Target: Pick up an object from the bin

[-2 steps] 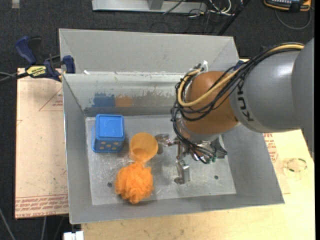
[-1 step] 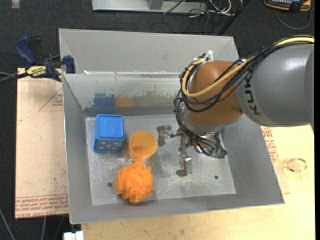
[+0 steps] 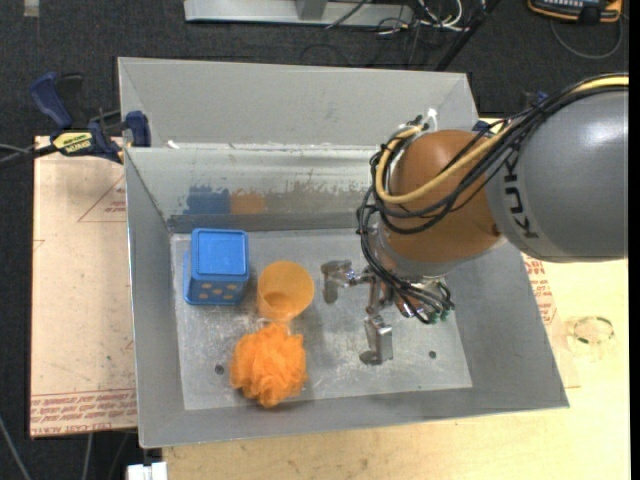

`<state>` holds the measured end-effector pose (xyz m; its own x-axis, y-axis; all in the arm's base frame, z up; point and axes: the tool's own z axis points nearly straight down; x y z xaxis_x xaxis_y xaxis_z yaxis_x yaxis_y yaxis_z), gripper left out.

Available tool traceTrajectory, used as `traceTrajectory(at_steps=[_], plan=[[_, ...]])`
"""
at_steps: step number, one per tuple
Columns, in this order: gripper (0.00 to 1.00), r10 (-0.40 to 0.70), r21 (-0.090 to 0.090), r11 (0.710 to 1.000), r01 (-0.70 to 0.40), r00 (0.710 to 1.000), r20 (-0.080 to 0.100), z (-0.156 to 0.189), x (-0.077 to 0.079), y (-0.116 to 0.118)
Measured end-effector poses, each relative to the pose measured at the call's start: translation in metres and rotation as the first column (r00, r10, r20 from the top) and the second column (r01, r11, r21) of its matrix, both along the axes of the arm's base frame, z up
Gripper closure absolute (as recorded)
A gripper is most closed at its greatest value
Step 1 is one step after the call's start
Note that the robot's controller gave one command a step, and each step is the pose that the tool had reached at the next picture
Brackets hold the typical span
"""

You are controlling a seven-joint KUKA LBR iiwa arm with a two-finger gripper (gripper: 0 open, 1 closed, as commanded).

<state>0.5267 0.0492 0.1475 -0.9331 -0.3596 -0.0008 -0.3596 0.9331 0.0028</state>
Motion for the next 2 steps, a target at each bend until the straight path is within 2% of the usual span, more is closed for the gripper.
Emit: traceTrajectory(at_steps=[1,2], plan=[[0.0,-0.054,0.0,0.999,0.054,0.999,0.003,0.014,0.009,0.023],[0.0,0.158,0.001,0.987,-0.158,0.987,0.005,0.016,0.004,0.05]])
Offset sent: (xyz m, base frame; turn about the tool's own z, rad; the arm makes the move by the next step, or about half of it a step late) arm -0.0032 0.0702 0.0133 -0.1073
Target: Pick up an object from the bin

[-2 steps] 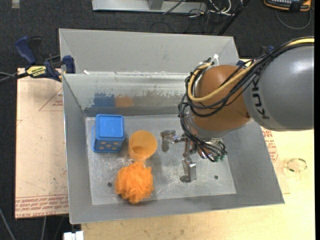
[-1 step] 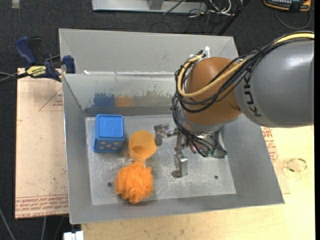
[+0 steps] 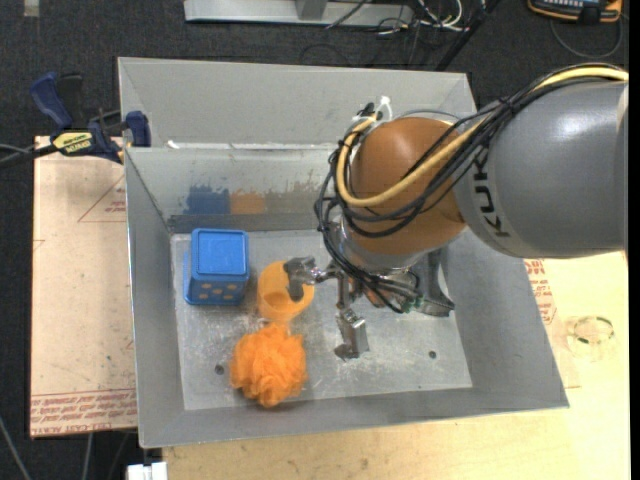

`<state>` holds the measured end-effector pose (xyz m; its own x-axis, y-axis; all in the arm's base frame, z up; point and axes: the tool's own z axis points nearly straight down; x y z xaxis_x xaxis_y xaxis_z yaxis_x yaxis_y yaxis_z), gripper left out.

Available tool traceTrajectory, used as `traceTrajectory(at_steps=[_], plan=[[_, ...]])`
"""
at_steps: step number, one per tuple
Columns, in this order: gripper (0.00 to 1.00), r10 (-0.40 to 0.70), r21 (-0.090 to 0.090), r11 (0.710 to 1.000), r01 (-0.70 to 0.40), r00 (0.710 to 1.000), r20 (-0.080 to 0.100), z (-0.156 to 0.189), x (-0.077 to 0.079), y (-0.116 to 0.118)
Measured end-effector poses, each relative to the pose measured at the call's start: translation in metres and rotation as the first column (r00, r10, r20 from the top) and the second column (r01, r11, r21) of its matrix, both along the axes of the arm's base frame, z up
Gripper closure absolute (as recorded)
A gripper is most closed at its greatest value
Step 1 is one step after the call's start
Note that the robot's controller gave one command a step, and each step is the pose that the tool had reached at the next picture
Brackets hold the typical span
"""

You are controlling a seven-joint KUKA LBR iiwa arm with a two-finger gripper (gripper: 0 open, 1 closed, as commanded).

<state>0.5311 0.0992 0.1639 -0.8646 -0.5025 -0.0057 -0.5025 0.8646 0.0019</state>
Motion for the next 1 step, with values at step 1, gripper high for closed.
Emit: traceTrajectory(at_steps=[1], plan=[[0.0,-0.022,0.001,1.0,0.022,1.0,0.002,-0.0122,0.0286,0.0141]])
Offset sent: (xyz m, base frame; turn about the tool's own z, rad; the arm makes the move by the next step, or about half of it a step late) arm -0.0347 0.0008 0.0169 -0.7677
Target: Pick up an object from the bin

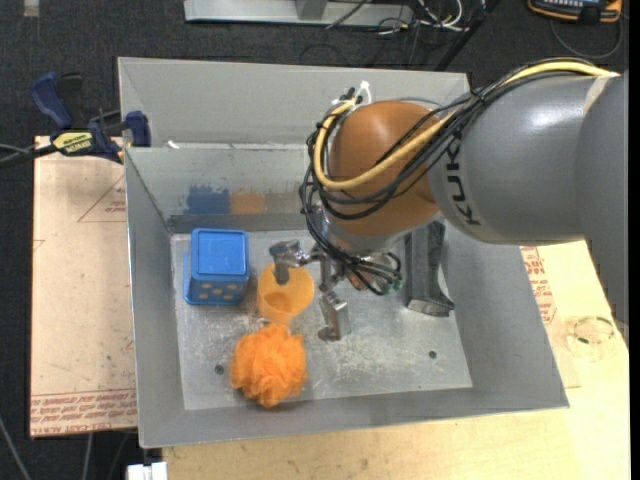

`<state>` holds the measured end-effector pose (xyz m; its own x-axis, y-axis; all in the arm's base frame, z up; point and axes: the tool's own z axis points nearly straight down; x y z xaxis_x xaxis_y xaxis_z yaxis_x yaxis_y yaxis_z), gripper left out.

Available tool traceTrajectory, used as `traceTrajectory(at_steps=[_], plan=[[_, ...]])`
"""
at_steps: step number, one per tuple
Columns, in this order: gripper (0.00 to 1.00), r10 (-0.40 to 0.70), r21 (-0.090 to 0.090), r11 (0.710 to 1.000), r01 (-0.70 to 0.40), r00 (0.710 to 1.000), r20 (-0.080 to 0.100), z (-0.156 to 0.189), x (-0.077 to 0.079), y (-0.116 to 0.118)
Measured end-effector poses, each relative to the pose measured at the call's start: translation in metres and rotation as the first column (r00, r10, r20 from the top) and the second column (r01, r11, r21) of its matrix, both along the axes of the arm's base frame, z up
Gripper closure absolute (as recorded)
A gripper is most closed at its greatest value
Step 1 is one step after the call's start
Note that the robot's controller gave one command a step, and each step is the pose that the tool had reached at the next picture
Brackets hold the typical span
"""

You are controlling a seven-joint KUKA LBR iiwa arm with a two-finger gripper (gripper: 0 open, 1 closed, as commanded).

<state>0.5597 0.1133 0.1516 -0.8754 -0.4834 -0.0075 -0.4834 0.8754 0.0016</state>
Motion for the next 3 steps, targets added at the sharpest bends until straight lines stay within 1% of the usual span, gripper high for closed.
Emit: traceTrajectory(at_steps=[1,2,3], plan=[[0.0,0.201,-0.002,0.98,-0.201,0.98,0.0,0.005,-0.007,-0.001],[0.0,0.383,-0.002,0.924,-0.383,0.924,0.002,0.012,0.014,0.014],[0.0,0.492,-0.004,0.871,-0.492,0.871,0.004,0.001,-0.007,0.048]])
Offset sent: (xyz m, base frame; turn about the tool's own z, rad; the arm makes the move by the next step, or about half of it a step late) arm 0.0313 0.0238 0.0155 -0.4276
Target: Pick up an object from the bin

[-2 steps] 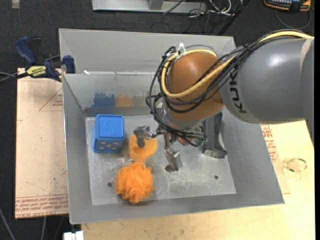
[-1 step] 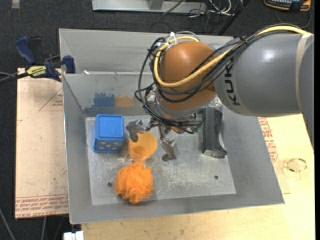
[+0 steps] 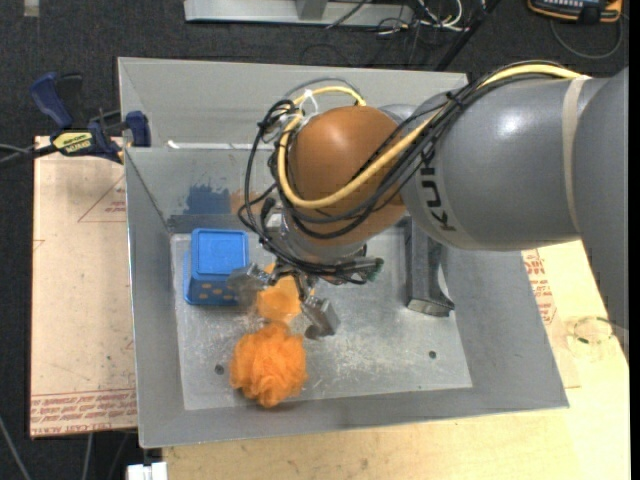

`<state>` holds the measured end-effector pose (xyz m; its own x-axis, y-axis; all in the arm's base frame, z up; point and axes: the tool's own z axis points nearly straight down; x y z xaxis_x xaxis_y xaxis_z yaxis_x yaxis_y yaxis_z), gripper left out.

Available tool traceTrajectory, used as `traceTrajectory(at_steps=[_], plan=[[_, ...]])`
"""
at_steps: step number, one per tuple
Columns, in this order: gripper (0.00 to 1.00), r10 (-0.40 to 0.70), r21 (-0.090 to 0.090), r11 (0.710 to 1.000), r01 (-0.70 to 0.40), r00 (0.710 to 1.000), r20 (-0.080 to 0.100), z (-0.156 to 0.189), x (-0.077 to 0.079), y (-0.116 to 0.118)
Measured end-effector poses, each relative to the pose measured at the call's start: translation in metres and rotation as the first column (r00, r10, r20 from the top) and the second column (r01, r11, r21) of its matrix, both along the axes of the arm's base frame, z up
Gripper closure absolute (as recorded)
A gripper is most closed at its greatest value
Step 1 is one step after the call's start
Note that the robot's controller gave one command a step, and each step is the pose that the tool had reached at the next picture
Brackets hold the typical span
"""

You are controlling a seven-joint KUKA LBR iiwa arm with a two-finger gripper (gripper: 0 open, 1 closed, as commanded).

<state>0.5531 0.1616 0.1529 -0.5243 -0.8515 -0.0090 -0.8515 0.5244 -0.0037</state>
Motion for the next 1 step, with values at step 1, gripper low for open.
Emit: traceTrajectory(at_steps=[1], plan=[[0.0,0.09,0.002,0.996,-0.09,0.996,-0.005,-0.0093,-0.0088,0.0131]])
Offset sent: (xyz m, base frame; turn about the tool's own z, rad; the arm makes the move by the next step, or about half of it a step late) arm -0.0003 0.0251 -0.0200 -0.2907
